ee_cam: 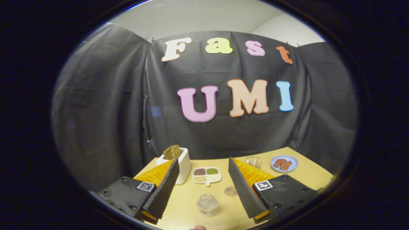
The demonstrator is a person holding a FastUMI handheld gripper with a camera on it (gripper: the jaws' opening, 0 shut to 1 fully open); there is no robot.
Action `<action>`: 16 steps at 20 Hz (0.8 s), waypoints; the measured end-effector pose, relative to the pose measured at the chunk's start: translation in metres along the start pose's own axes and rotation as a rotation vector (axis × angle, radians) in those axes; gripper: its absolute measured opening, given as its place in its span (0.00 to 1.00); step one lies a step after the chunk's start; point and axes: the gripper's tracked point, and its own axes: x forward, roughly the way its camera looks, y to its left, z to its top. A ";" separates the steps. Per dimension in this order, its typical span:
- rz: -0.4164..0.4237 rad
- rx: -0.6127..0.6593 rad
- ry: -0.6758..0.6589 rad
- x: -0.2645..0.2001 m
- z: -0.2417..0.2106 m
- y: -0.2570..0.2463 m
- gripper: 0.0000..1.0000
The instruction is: Take the bottle from table, then pour the juice into the cup, finally place the bottle on the coaster
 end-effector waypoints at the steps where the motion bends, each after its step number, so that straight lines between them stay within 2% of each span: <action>1: -0.003 -0.001 0.040 0.002 -0.016 -0.002 0.97; 5: -0.023 -0.001 0.176 0.013 -0.071 -0.015 0.97; 11: -0.034 0.011 0.287 0.025 -0.124 -0.020 0.97; 16: -0.021 -0.029 0.389 0.036 -0.165 -0.017 0.97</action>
